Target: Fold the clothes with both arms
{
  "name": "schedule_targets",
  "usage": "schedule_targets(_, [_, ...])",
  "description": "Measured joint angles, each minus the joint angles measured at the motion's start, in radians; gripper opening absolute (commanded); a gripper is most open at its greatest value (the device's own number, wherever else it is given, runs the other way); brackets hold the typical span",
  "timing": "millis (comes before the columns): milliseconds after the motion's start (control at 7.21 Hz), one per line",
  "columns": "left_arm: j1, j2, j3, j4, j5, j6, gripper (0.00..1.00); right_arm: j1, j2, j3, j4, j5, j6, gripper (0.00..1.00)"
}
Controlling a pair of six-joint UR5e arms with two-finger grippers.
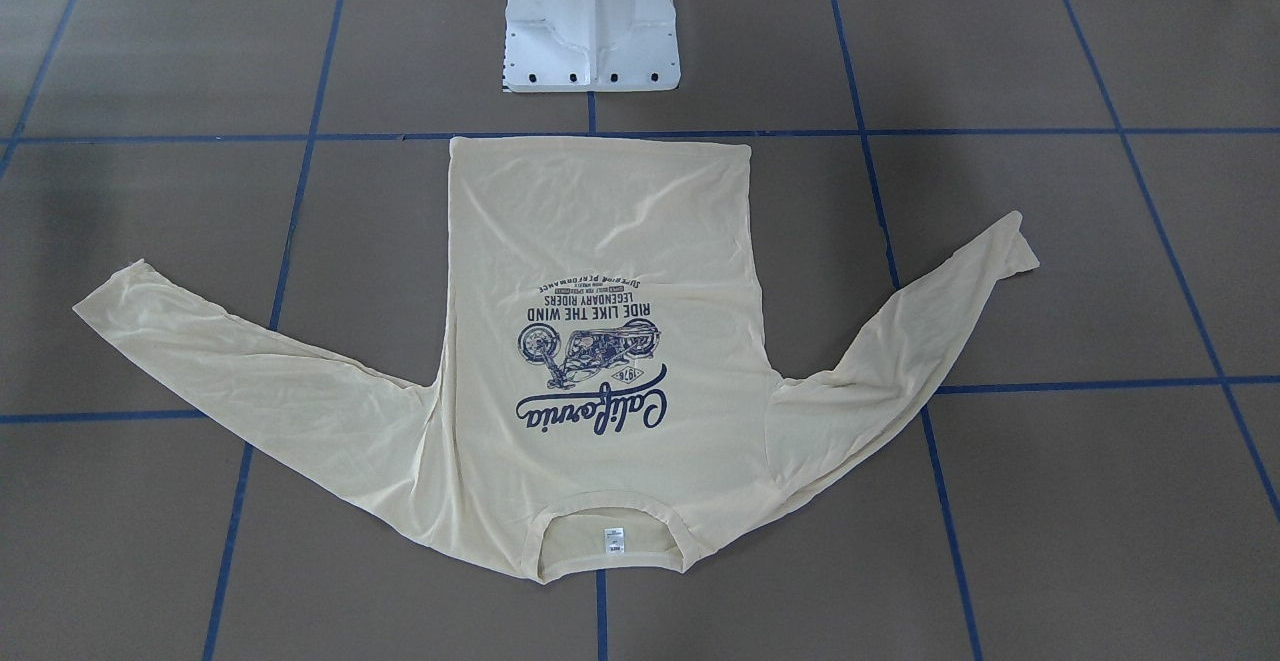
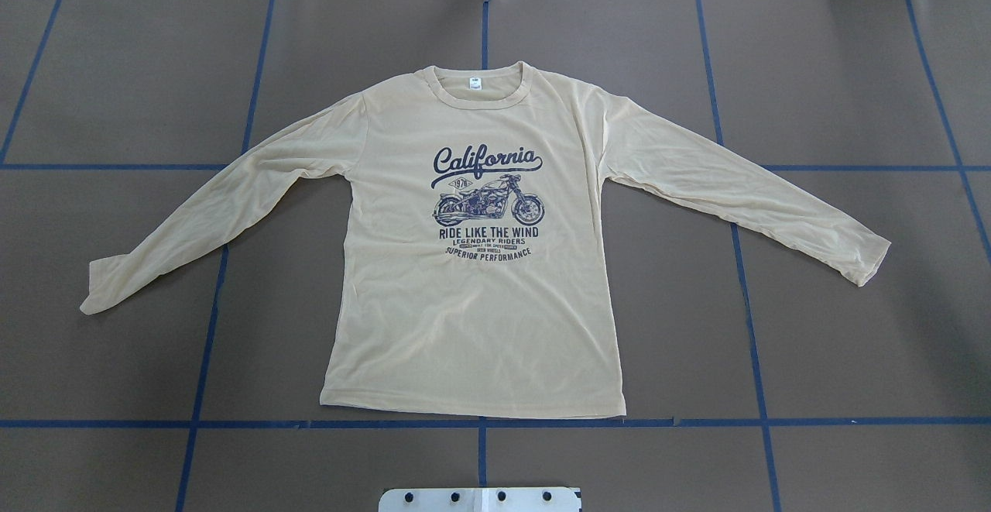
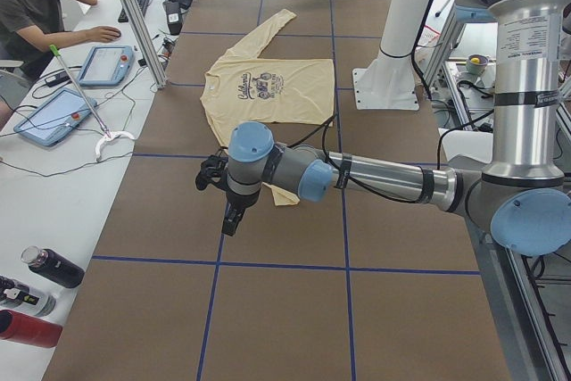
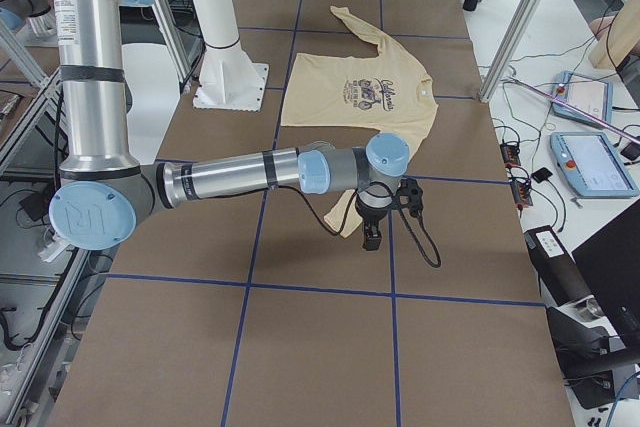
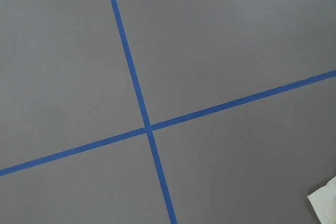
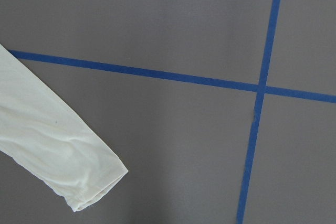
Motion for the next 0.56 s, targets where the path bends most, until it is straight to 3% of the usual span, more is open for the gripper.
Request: schedule_targets(555, [0.008,0.003,0.000,-0.035,0.005,0.000,1.00,-0.003,-0.003,-0.021,0.048,-0.009,0.001,1.00])
